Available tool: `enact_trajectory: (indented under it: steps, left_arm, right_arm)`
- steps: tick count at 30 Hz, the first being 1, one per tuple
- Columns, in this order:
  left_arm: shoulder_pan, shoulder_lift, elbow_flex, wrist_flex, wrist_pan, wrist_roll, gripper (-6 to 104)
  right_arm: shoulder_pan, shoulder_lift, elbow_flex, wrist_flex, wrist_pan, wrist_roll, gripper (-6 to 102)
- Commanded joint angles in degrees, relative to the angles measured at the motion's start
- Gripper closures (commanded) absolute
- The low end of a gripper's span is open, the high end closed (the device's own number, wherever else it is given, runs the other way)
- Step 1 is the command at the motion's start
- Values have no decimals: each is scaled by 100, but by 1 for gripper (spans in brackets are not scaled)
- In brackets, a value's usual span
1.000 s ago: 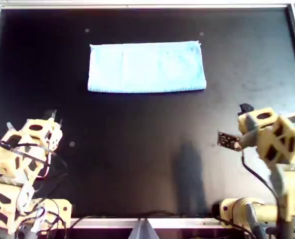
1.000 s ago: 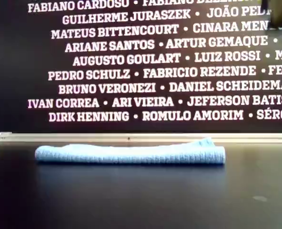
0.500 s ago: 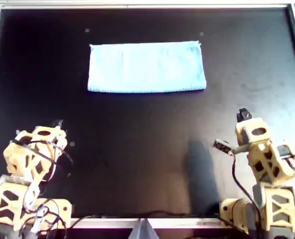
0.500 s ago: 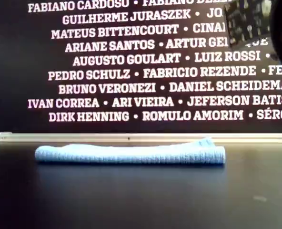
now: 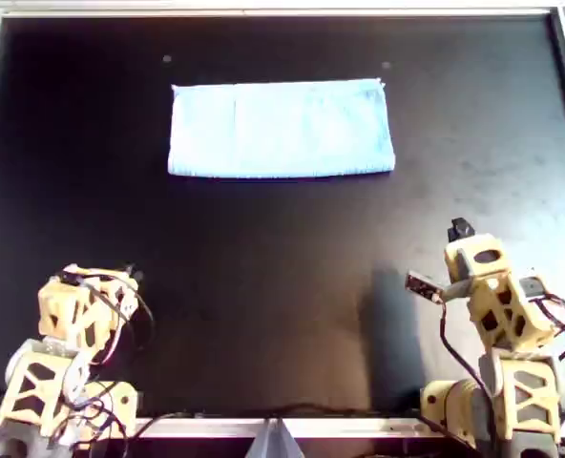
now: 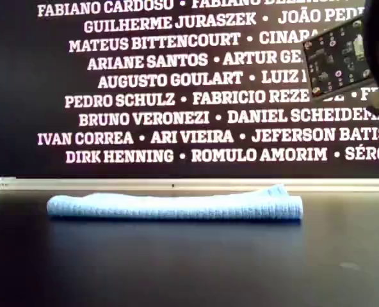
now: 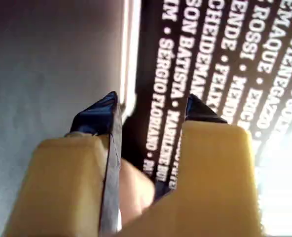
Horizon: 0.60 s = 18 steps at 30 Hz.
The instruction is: Fold a cloth
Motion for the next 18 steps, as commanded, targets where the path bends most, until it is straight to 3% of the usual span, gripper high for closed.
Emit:
enact_trajectory:
  steps: [1, 11, 18]
  left_arm:
    - [105, 70, -70, -132, 26, 26, 27]
    - [35, -44, -97, -176, -62, 44, 27]
    - [26, -809, -554, -642, -53, 44, 27]
  right_arm:
    - [53, 44, 88, -255, -35, 35, 41]
    - [70, -360, 62, -255, -35, 44, 41]
    - [70, -686, 9, -264, -44, 44, 41]
